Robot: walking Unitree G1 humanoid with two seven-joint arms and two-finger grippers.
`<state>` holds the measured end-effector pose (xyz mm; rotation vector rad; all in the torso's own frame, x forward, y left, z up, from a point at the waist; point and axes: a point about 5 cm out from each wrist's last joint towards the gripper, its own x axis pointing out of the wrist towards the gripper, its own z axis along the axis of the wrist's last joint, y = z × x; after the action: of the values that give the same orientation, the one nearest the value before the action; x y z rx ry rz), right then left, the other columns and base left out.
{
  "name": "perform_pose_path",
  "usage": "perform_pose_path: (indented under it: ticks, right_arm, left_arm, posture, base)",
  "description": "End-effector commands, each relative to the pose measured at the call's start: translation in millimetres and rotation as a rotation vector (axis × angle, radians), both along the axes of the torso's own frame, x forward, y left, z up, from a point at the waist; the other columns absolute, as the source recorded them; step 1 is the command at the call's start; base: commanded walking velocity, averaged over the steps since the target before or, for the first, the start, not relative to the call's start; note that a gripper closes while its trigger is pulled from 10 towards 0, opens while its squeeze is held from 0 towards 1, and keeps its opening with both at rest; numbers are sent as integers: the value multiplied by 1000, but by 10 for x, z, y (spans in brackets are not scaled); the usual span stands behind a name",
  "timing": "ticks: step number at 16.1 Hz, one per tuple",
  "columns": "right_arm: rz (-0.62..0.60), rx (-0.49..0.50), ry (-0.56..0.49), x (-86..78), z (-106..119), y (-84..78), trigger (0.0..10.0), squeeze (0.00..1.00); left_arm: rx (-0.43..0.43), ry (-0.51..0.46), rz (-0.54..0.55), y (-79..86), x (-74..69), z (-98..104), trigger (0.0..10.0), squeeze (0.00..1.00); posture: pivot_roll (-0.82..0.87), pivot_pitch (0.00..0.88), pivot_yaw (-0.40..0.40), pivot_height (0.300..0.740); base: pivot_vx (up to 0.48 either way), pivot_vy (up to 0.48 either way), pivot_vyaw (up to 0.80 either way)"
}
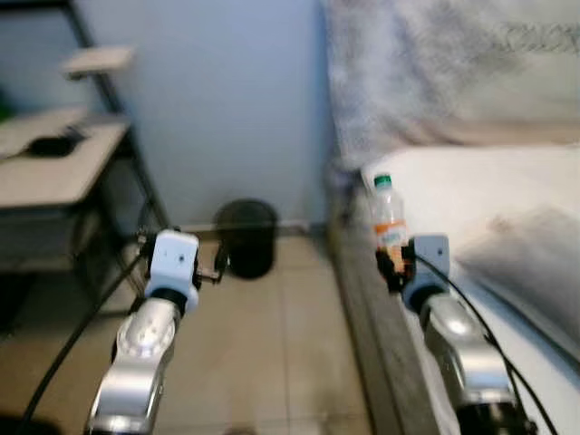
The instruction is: Clean up the room
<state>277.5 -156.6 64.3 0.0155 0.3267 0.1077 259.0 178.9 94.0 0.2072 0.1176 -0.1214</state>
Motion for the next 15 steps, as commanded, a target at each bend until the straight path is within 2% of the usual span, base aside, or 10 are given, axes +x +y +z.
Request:
perform_pose_path:
  ticks: [1,6,15]
  right_arm:
    - [37,24,-29,49,62,165,10000,0]
    - [28,7,-20,40,34,156,10000,0]
    - [35,-10,-32,123,71,155,10000,0]
  left_arm:
    - [17,-10,2,46,18,34,10000,0]
    - [24,-12,-8,27,31,47,10000,0]
    - [11,-10,7,39,59,48,10000,0]
  posture:
    - [146,0,61,740]
    - [155,0,56,740]
    - [159,0,42,740]
  base:
    - [349,0,0]
    - [349,0,0]
    - [349,0,0]
